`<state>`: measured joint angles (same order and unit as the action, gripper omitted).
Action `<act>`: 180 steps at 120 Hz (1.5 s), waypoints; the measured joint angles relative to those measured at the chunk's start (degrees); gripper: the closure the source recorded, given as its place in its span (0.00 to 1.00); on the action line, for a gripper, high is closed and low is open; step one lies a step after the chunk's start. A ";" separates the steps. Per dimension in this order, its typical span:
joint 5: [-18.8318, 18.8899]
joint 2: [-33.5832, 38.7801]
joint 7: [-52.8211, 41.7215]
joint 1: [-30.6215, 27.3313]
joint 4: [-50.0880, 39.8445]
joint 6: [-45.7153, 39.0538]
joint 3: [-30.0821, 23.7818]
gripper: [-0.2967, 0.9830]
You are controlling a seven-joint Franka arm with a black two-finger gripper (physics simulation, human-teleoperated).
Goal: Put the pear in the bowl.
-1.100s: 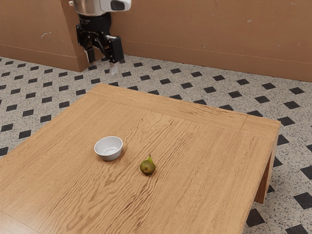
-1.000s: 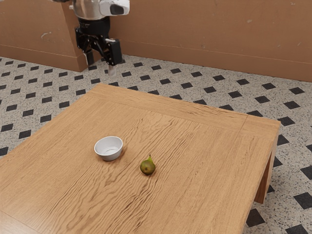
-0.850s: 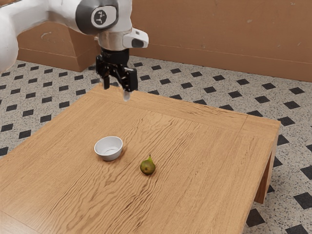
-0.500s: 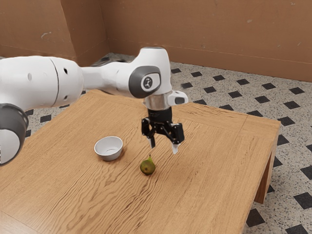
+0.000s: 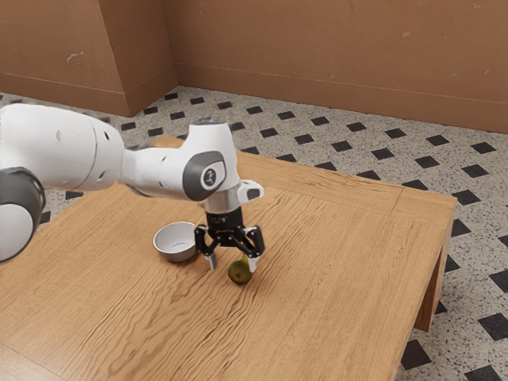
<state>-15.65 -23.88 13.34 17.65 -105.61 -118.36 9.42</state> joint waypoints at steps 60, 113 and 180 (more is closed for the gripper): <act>0.02 -3.02 -2.02 0.01 -3.79 -15.53 -0.71 0.24; -1.35 -1.41 -4.46 0.08 -6.26 -17.90 -1.08 0.42; 0.29 3.01 -4.84 0.04 -6.28 -16.19 1.14 0.64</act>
<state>-15.36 -20.87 8.50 17.70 -111.89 -134.55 10.56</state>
